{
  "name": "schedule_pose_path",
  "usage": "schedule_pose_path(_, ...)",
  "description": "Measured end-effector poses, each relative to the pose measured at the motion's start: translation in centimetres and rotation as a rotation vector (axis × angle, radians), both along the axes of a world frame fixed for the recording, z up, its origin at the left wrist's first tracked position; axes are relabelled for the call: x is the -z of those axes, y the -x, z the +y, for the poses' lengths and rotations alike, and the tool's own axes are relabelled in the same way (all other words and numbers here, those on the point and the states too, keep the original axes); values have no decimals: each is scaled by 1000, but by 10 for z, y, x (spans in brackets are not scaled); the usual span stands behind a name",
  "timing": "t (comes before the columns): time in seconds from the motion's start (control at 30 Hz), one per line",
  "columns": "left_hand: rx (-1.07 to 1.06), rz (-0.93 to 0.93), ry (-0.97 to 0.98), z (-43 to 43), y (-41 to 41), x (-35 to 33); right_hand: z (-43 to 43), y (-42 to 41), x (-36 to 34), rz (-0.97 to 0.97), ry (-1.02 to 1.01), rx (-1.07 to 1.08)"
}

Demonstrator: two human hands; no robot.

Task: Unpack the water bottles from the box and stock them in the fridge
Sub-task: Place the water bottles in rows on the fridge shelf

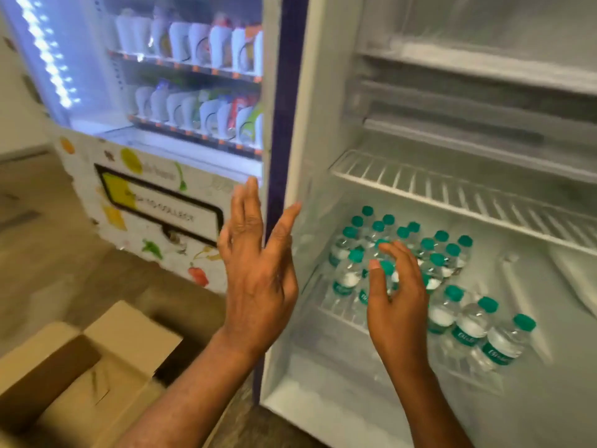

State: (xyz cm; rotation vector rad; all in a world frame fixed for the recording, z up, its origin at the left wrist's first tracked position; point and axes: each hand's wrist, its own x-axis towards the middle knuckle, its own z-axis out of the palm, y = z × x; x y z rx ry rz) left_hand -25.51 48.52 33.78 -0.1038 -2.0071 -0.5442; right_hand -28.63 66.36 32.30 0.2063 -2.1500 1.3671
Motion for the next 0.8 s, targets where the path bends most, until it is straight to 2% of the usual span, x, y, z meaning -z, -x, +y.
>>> schedule_pose_path(0.13,-43,-119,-76,-44,-67,55,-45,-56,23,32,16,-158)
schedule_pose_path(0.43,-234,-462,-299,-128,-240,199,-139,-163,105,-209,-15,-476)
schedule_pose_path(0.67,-305,-780,-397,-146,-327,302,-174,-225,192,-369,-283,-650)
schedule_pose_path(0.8,-246,-1090,-447,-147,-357,348,-177,-248,254,-440,-423,-695)
